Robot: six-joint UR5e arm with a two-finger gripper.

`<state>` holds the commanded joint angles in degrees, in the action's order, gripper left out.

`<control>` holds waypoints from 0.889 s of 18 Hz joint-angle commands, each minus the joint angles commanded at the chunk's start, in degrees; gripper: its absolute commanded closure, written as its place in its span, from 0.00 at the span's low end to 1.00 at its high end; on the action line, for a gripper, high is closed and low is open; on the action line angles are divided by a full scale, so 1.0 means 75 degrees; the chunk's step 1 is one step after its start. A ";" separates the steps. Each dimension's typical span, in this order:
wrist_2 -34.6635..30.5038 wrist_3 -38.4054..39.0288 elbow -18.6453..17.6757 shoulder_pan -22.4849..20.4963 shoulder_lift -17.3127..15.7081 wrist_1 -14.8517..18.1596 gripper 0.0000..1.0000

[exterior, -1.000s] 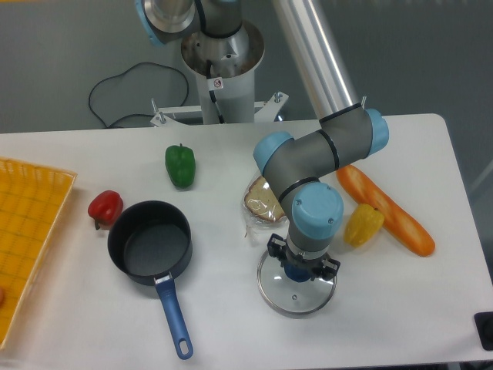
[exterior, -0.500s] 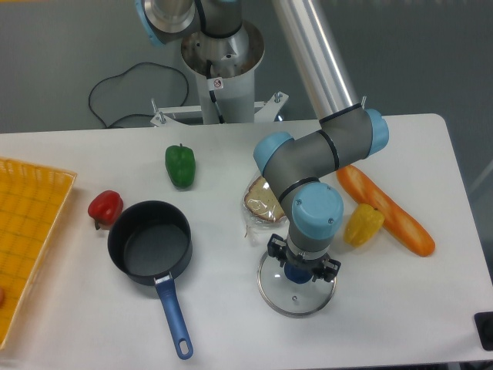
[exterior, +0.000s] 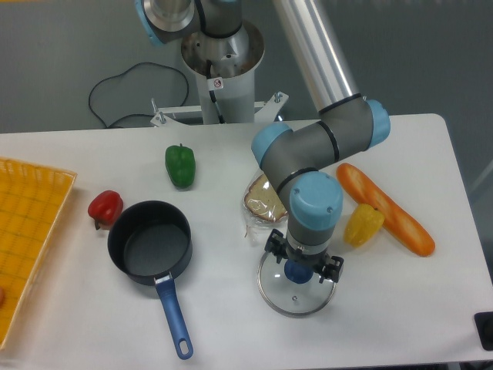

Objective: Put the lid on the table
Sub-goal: 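Open the gripper and lift away from the lid knob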

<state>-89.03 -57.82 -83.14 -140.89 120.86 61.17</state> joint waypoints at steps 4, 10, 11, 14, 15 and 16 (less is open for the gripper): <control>0.0000 -0.0248 -0.0047 0.0421 -0.0422 0.0082 0.00; -0.0047 -0.0272 -0.0047 0.0984 -0.0973 0.0901 0.00; -0.0047 -0.0272 -0.0047 0.1055 -0.1031 0.1076 0.00; -0.0058 -0.0447 -0.0082 0.1406 -0.1266 0.1534 0.00; -0.0058 -0.0494 -0.0094 0.1546 -0.1348 0.1686 0.00; -0.0058 -0.0587 -0.0094 0.1698 -0.1453 0.1792 0.00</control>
<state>-89.47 -62.22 -83.85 -128.16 109.96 74.61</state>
